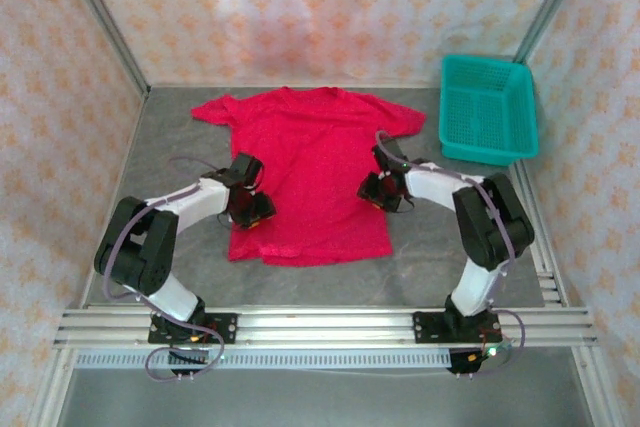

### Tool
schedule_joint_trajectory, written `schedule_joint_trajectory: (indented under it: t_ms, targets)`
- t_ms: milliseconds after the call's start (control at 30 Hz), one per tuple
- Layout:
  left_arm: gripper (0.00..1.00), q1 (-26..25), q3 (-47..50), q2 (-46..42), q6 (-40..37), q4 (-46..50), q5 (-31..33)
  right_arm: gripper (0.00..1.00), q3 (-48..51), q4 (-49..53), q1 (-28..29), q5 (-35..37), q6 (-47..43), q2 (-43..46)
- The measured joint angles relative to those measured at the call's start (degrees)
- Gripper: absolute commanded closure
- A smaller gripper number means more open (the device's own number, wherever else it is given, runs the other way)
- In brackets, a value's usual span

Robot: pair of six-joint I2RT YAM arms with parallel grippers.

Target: Fold the inside-out t-shirt

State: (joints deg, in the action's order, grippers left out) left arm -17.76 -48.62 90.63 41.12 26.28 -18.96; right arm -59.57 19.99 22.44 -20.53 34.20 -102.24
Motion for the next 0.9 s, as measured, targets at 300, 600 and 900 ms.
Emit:
schedule_joint_trajectory:
  t_ms: [300,600,900]
  targets:
    - [0.56,-5.09,0.09,-2.38,2.62,-0.44,1.07,0.57,-3.65,6.71,-5.18,6.71,-5.88,-0.22]
    - [0.56,-5.53,-2.78,-2.43,2.78,1.16,3.19,0.53,2.23,11.54,9.27,9.49,-5.86,17.44]
    - [0.56,-5.53,-2.97,-4.07,2.78,1.95,4.63,0.56,4.79,11.89,16.41,10.32,-3.08,14.08]
